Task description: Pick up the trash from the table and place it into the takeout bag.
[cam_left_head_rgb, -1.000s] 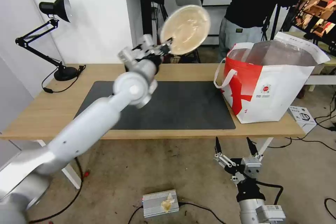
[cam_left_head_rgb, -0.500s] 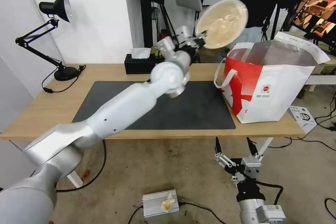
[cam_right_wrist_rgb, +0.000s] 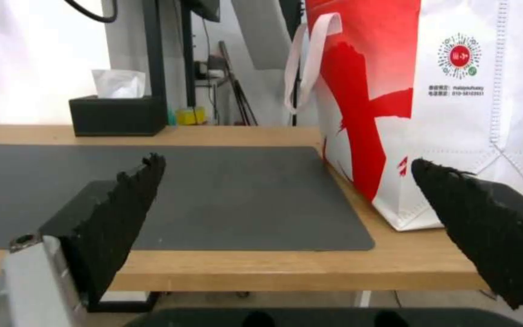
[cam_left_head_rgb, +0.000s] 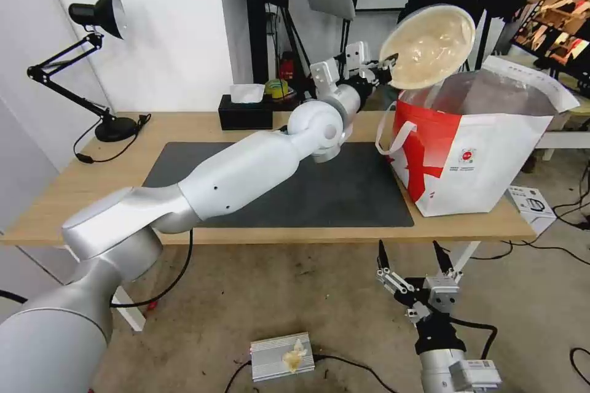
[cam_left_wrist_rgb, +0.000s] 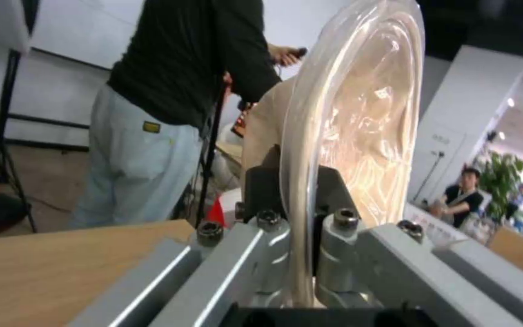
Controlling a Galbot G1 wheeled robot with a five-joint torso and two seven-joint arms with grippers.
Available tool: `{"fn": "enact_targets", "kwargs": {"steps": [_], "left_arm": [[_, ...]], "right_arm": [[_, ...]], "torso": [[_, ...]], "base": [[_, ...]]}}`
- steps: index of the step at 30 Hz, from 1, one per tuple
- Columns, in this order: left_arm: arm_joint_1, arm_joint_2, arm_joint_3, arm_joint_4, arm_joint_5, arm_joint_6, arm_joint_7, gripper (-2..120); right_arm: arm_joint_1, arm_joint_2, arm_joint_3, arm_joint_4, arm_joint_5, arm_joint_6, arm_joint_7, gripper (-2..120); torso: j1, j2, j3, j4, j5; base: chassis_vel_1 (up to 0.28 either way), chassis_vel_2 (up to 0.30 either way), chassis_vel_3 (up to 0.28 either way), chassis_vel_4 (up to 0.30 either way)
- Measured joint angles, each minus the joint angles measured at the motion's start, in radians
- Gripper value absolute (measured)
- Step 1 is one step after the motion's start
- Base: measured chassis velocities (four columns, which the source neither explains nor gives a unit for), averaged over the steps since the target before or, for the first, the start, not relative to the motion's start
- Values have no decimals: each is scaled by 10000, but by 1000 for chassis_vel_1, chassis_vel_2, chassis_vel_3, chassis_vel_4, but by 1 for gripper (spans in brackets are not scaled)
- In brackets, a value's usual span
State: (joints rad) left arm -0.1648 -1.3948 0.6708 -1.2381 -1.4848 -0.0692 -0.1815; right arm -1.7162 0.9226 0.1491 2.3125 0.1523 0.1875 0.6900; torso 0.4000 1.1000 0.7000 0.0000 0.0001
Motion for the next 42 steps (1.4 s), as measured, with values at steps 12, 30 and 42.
{"fn": "enact_targets", "kwargs": {"steps": [12,30,42], "left_arm": [[-527,-582,1058,1612,1474,206,1882,1],[-989,-1295,1839,3188,2807,183,2857,1],[-1046,-970,1875,2693,2817,-77,2896,24]], "right_arm": [[0,0,0,0,0,0,0,100],[0,0,0,0,0,0,0,100],[0,0,0,0,0,0,0,100]], "torso": [[0,0,1,1,0],[0,1,0,0,0],[0,0,0,0,-1]], "base": [[0,0,0,0],[0,0,0,0],[0,0,0,0]]}}
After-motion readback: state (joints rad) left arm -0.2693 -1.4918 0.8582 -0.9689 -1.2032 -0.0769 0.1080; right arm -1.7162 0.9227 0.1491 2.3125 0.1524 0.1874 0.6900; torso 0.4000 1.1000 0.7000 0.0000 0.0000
